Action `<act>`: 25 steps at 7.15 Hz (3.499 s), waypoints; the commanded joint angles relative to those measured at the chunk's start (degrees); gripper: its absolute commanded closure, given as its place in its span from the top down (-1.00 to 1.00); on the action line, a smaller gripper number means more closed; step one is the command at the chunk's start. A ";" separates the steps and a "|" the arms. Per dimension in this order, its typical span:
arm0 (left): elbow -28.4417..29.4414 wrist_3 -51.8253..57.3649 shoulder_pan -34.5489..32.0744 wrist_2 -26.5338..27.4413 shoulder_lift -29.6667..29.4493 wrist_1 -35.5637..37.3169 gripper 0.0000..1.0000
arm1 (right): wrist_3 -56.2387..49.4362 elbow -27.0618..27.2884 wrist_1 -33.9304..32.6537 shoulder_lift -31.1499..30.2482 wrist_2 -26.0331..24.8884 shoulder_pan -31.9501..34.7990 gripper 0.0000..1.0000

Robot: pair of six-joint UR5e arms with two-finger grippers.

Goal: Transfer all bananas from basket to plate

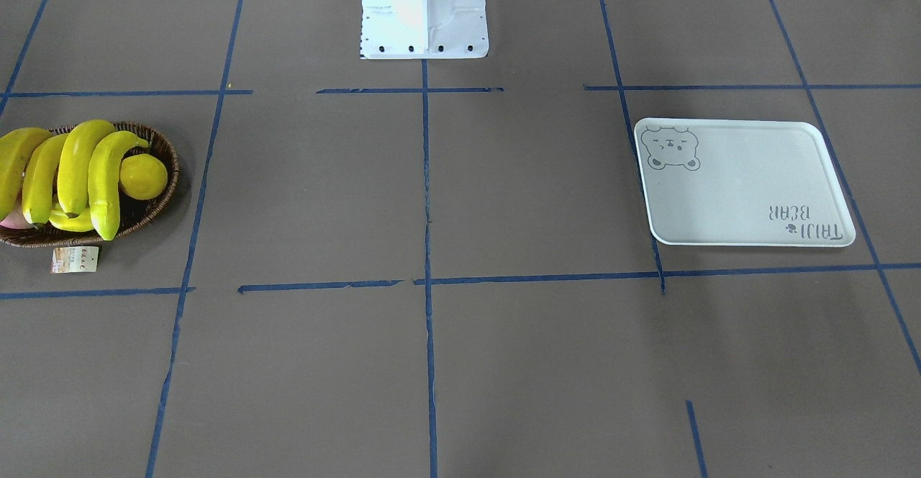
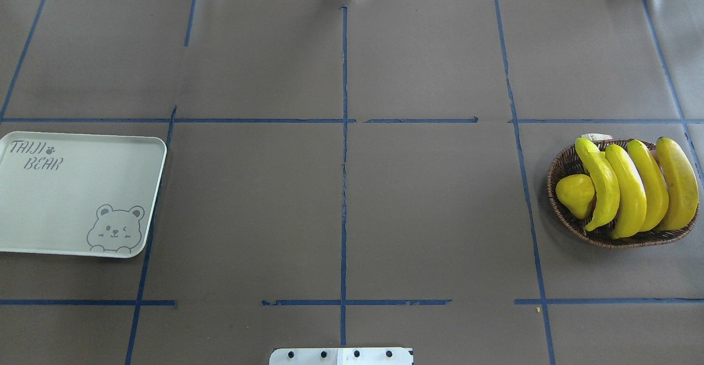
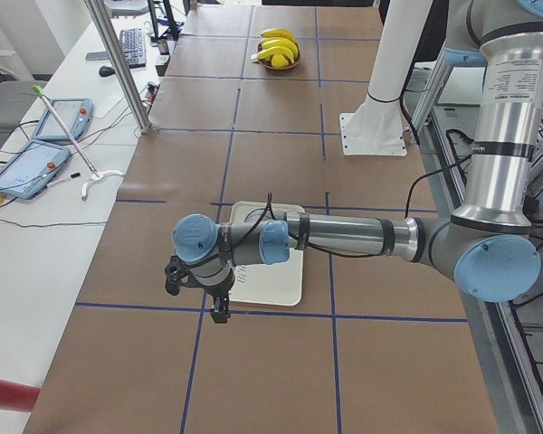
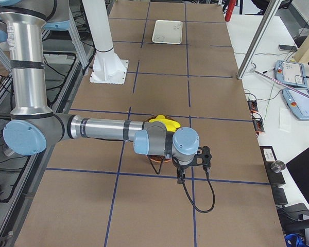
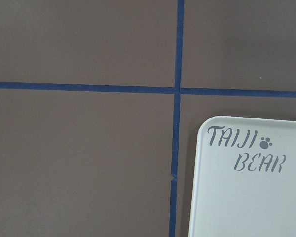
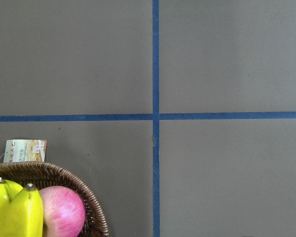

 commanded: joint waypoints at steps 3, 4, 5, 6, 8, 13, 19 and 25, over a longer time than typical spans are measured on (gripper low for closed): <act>0.22 0.00 0.11 -0.09 -0.09 -0.09 1.00 | 0.10 -0.05 0.34 -0.40 -0.01 0.00 1.00; 0.13 0.00 0.11 -0.09 -0.09 0.00 1.00 | 0.10 0.04 0.34 -0.40 0.00 0.00 1.00; 0.13 0.00 0.11 -0.09 -0.09 -0.09 1.00 | 0.10 0.04 0.34 -0.40 0.08 0.00 1.00; 0.13 -0.09 0.11 -0.09 -0.09 -0.09 1.00 | 0.10 0.04 0.34 -0.40 0.08 0.00 1.00; 0.13 -0.35 0.11 -0.18 -0.18 -0.09 1.00 | 0.10 0.91 0.34 -0.32 0.08 -0.09 1.00; -0.57 -0.44 0.11 -0.18 -0.18 -0.61 1.00 | 0.36 6.01 0.08 1.17 1.21 -4.29 1.00; -0.83 -0.70 0.11 -0.26 -0.09 -1.41 1.00 | 28.94 17.26 26.88 -16.36 -2.81 -15.08 1.00; -0.84 -0.70 0.11 -0.35 0.00 -1.49 1.00 | 36.14 17.27 32.33 -18.59 -7.39 -26.53 1.00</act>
